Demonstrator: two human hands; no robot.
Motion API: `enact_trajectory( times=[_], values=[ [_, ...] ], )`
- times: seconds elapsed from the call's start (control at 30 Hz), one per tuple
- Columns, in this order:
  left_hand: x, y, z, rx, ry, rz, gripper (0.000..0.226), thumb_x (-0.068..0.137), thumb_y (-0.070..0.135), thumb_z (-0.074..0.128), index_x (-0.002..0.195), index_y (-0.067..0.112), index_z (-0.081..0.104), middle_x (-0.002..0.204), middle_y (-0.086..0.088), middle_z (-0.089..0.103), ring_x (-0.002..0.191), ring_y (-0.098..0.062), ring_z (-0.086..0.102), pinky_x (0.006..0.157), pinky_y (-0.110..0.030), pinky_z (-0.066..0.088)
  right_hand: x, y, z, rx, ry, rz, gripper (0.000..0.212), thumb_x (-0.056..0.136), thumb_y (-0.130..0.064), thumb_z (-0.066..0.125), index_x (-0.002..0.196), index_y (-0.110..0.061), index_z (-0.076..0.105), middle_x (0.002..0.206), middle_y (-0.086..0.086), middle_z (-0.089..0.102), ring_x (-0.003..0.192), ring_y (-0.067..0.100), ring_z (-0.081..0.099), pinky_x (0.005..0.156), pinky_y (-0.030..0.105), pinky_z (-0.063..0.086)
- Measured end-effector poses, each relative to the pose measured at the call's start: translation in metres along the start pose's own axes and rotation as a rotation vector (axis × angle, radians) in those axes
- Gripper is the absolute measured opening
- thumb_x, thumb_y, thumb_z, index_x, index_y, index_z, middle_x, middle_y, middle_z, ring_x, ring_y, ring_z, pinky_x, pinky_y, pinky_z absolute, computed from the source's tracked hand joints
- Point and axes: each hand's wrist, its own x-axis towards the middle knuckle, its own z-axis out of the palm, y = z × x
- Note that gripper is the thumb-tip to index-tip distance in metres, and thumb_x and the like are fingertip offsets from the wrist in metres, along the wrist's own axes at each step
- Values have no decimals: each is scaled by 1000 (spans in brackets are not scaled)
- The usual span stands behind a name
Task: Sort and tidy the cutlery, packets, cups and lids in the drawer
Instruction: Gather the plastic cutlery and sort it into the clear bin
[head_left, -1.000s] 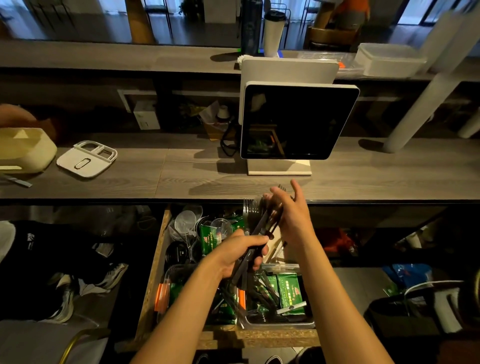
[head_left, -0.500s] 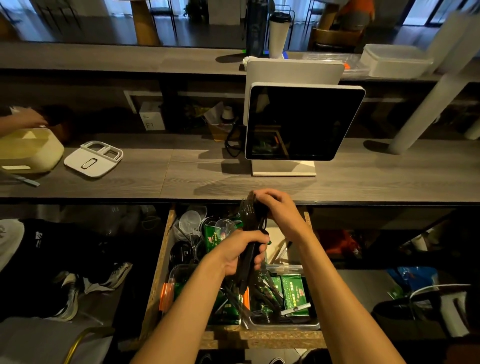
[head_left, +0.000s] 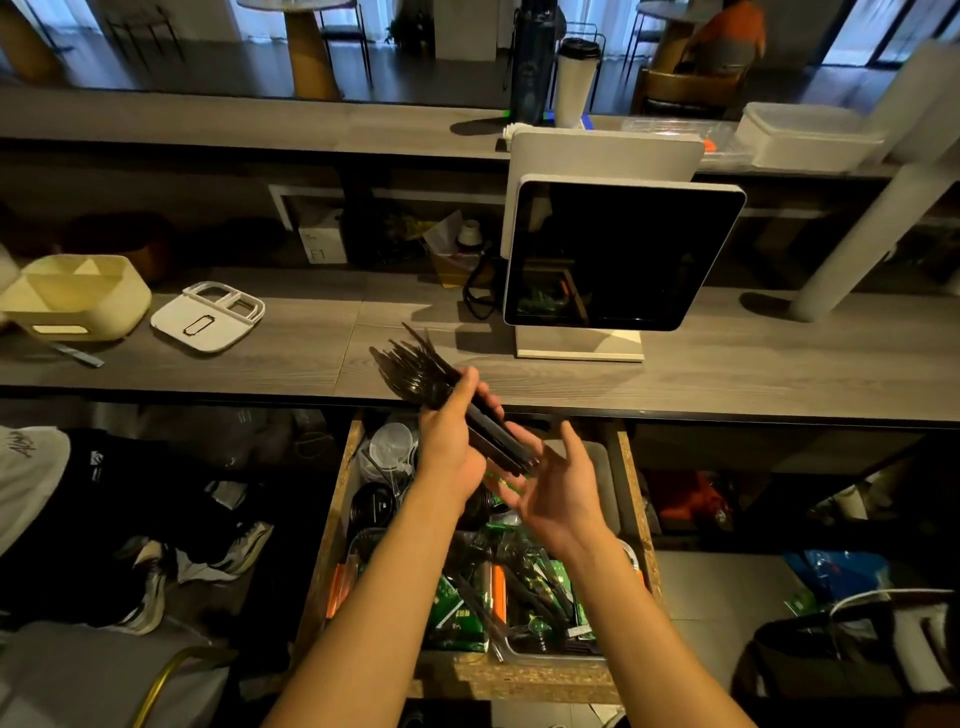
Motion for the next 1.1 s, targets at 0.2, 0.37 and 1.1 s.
enact_trajectory(
  times=[0.2, 0.37, 1.1],
  values=[
    [-13, -21, -3, 12, -33, 42, 37, 73, 19, 75, 107, 10, 61, 79, -2, 64, 79, -18, 65, 79, -37, 54, -7, -7, 24, 231, 87, -65, 34, 97, -28, 55, 119, -5, 65, 116, 15, 69, 112, 31, 64, 87, 38, 53],
    [-18, -39, -8, 76, -15, 20, 16, 88, 17, 70, 90, 8, 57, 68, -3, 58, 66, -17, 60, 81, -40, 56, -9, -1, 27, 139, 72, 4, 38, 102, -39, 45, 93, -7, 64, 89, 11, 70, 95, 27, 66, 82, 40, 52],
    [-13, -103, -49, 796, -344, -738, 6, 92, 2, 64, 92, 5, 59, 65, -8, 62, 58, -23, 63, 60, -35, 58, 47, -8, -72, -303, 15, 9, 4, 84, 4, 64, 85, 1, 62, 73, 14, 63, 59, 21, 64, 57, 31, 56]
  ],
)
